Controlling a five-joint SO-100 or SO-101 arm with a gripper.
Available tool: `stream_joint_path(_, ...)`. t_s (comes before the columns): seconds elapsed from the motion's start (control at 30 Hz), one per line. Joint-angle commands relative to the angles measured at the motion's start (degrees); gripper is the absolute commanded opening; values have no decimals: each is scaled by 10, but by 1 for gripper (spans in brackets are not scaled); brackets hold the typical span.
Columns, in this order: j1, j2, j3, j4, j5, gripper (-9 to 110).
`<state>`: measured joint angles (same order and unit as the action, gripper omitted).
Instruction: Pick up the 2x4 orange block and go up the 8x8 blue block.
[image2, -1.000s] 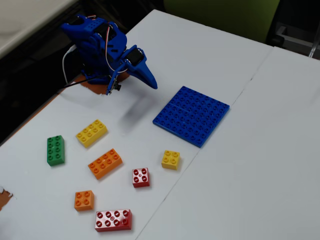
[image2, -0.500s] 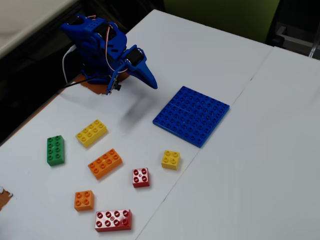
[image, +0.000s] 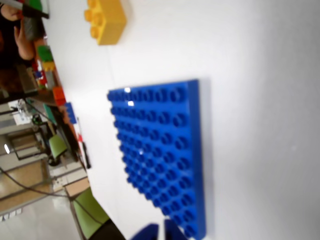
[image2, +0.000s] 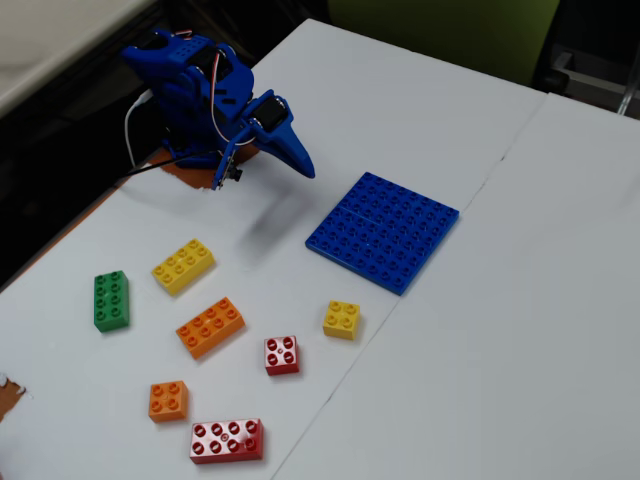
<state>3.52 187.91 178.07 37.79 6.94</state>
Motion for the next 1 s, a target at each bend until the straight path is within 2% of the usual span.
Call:
stream_joint_path(0.0, -4, 23, 24, 3, -7, 6)
stream_joint_path(0.1, -4, 23, 24, -2, -11, 0)
stream_joint_path(0.4, -1, -21, -17, -54, -62, 0)
stream_joint_path(0.67, 25, -191, -193, -54, -107, 0)
stream_joint_path(0.97, 64, -401, -458, 58, -145, 0)
